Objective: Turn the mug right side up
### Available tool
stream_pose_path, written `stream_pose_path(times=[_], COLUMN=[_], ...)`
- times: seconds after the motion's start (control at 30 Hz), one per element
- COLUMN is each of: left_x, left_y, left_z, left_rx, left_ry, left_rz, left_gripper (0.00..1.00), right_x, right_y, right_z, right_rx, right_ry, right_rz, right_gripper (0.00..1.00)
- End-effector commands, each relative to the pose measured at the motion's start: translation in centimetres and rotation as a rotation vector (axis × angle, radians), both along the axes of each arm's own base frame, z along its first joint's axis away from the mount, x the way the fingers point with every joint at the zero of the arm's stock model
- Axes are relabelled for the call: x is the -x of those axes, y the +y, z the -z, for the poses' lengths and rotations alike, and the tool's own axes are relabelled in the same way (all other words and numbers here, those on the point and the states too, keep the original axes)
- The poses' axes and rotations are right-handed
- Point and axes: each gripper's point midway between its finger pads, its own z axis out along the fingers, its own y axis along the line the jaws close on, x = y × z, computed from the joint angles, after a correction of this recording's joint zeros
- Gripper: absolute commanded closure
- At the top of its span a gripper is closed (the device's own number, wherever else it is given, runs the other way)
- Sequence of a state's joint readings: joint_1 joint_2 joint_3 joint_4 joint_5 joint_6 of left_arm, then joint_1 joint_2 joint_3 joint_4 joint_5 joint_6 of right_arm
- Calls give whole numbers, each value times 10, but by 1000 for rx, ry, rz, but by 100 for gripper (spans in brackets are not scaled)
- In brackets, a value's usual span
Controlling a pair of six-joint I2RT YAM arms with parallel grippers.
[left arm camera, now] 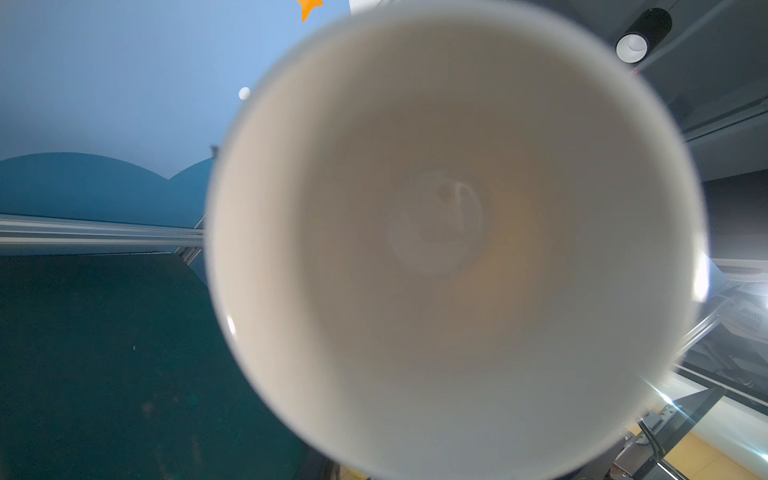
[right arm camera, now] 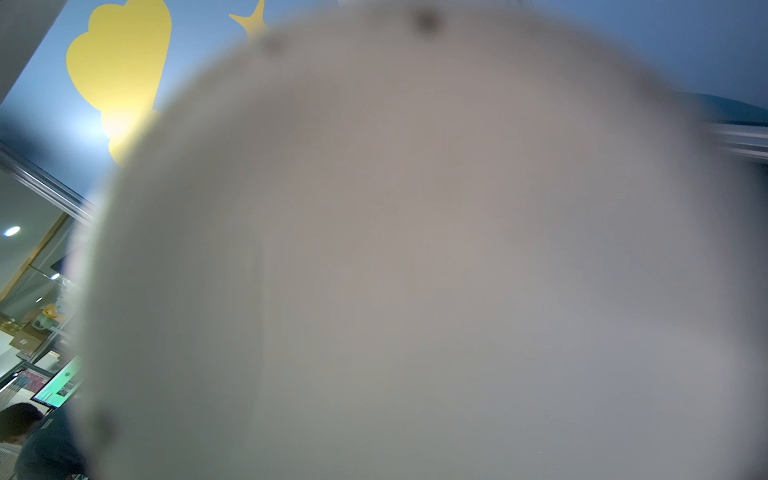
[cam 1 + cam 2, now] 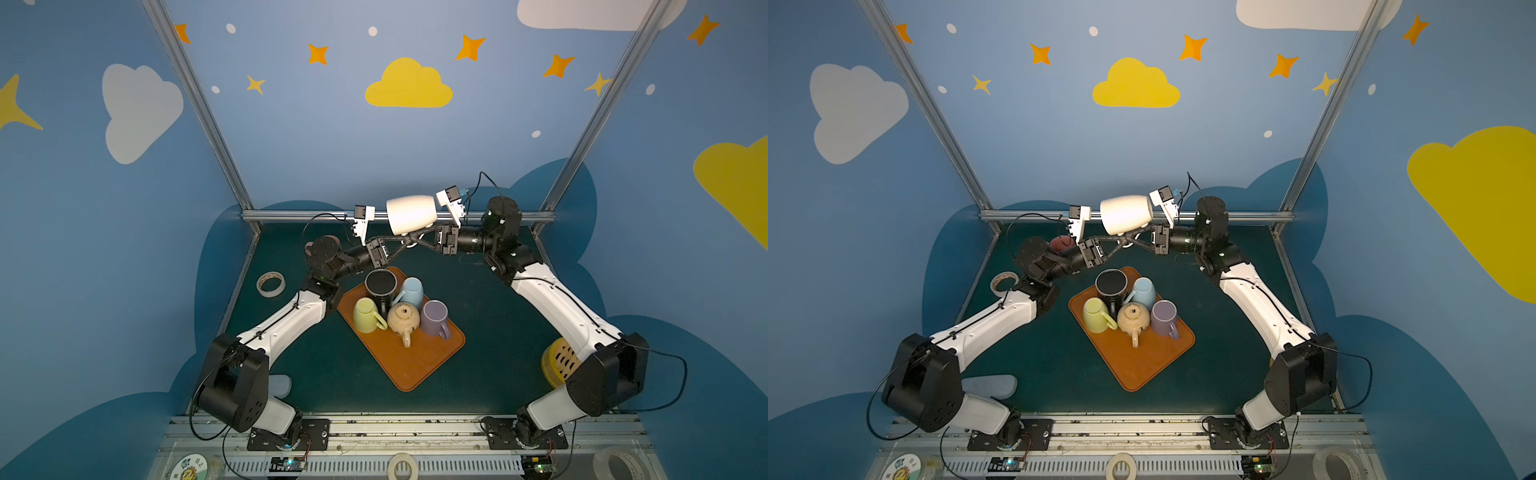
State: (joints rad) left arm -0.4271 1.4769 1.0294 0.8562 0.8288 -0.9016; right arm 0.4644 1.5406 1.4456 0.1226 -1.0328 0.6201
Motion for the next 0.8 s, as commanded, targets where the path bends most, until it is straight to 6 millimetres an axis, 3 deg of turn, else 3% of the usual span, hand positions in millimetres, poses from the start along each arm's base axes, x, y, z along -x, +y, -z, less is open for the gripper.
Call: stream_pose_path(times=[0.0,0.43,0.77], left_x=[2,4,5], left_y=[-5,-9,-4], left_z=[-1,-5,0], left_rx=[-3,7,19], left_ry=[-9,-21,-9], left_rz=[10,31,1], left_gripper=[71,96,96], right_x=[10,10,5], right_y=[5,8,7], right_z=[-14,2,11], right_rx=[-41,-25,-8], right_ry=[-107,-83,-69], right_rz=[-41,-41,-28], right_gripper=[100,100,100])
